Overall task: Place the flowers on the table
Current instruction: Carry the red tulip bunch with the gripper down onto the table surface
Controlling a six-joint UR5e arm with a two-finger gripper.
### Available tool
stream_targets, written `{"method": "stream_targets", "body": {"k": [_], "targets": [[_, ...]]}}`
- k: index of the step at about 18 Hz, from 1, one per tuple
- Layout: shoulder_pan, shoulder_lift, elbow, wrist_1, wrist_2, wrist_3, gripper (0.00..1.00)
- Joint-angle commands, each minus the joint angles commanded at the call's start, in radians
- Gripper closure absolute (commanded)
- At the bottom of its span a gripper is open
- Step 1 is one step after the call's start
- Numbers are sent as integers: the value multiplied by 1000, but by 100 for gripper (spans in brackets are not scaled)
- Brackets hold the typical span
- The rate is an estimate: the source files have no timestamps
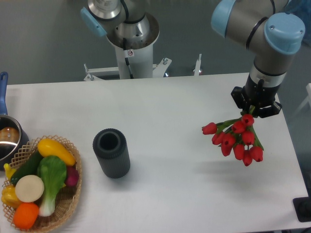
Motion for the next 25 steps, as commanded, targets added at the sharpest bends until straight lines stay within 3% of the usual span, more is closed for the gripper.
{"method": "stream_targets", "body": {"k": [5, 18, 25], "targets": [[-18, -15, 14, 2, -2, -2, 90], [-146, -78, -40, 3, 23, -28, 91], [-150, -104, -77, 8, -78, -57, 90]]}}
